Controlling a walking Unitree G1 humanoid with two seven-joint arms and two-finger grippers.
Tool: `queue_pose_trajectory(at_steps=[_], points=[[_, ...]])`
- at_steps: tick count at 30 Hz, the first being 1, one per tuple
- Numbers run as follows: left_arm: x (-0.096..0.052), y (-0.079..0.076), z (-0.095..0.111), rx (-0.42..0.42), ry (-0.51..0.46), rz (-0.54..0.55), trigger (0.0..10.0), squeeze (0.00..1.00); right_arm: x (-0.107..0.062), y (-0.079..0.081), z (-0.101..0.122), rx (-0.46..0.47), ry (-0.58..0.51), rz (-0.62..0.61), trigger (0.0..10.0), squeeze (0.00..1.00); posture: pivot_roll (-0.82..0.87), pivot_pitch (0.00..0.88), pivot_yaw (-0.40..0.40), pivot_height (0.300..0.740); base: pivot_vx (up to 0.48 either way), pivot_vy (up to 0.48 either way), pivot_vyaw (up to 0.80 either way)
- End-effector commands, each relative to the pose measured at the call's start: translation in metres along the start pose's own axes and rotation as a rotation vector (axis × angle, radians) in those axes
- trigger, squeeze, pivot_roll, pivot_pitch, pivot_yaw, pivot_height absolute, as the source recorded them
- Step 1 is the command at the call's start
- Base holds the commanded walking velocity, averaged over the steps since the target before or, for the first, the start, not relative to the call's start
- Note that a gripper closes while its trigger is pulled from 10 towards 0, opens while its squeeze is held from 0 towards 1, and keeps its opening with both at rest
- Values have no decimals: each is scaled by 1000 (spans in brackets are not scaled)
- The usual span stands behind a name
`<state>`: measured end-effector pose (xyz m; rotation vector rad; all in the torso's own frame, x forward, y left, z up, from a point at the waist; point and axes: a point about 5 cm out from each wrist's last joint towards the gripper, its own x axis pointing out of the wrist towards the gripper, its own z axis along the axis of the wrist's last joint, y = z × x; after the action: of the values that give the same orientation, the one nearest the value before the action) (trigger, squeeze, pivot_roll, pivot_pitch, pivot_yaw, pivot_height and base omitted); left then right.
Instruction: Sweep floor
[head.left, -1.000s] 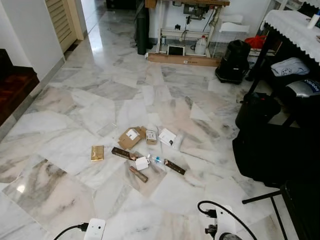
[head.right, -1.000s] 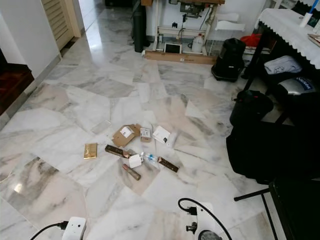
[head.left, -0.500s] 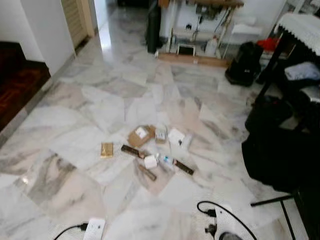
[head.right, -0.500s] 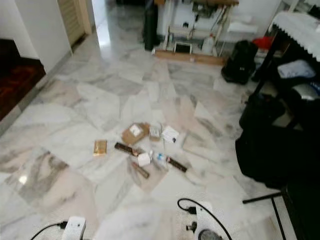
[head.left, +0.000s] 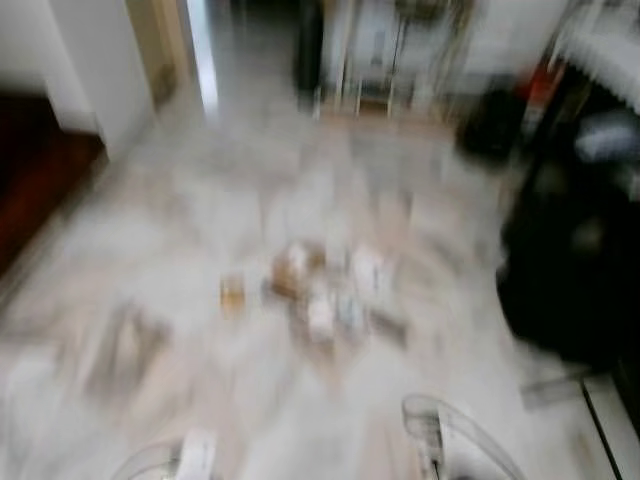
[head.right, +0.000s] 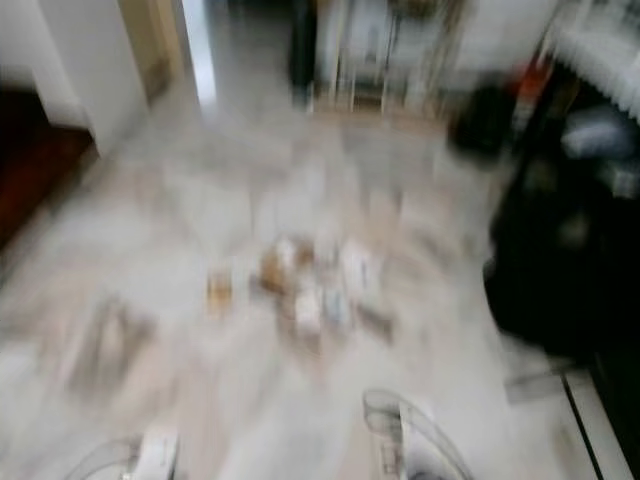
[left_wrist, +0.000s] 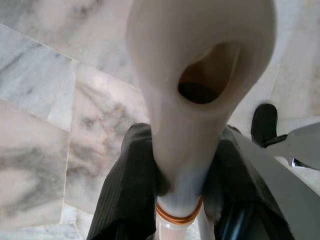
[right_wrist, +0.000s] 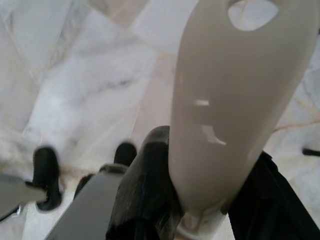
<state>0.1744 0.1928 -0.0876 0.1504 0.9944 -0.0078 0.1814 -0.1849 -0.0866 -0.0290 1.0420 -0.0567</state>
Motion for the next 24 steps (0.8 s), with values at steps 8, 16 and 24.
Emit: queue_pose_trajectory(at_steps=[8,16,24], points=[[-3,31,8,-189,-80,81,10000,0,-2,-5,8,142,-127,35,10000,0,-53,52,-27,740,0,0,0],[-3,32,8,-169,-81,81,10000,0,-2,-4,8,140,-126,36,10000,0,-54,53,-27,740,269,0,0],[-2,33,10,-167,-86,85,10000,0,-2,-4,9,141,-126,37,10000,0,-51,57,-26,740,328,0,0]])
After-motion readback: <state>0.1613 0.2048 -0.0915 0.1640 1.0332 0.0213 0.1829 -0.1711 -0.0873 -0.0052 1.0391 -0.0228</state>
